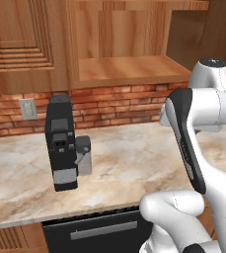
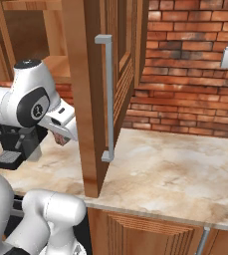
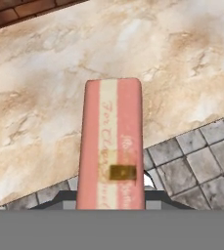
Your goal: Open the cabinet. Pick the bar soap and place it next to the sink. Then close the cabinet.
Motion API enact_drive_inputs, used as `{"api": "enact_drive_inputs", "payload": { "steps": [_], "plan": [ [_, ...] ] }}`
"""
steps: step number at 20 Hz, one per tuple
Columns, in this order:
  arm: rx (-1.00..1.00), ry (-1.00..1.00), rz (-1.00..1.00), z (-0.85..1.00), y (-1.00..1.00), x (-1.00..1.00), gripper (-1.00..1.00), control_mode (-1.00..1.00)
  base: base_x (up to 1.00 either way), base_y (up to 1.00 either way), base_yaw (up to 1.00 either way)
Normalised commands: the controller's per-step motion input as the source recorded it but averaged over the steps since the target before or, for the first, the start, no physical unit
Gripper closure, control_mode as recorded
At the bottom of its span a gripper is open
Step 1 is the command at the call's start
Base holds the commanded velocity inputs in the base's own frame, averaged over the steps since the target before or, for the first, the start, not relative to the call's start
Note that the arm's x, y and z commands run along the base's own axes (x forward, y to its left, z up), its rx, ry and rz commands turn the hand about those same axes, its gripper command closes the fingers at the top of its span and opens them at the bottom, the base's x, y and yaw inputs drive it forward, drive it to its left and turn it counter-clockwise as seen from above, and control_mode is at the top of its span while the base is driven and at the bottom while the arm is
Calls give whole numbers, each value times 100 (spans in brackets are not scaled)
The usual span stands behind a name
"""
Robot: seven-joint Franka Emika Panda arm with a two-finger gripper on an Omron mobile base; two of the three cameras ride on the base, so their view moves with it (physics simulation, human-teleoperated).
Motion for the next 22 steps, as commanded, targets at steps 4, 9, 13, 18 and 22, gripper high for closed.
{"api": "enact_drive_inputs", "payload": {
  "steps": [4, 9, 13, 18, 22],
  "plan": [
    [0, 0, 0, 0, 0, -3, 100, -100, 0, 0, 0],
    [0, 0, 0, 0, 0, -4, 100, 100, -28, 0, 0],
    [0, 0, 0, 0, 0, 0, 100, 100, -84, 0, 0],
    [0, 0, 0, 0, 0, 0, 100, 100, -99, 6, 0],
    [0, 0, 0, 0, 0, 0, 100, 100, -100, 4, 0]
  ]
}}
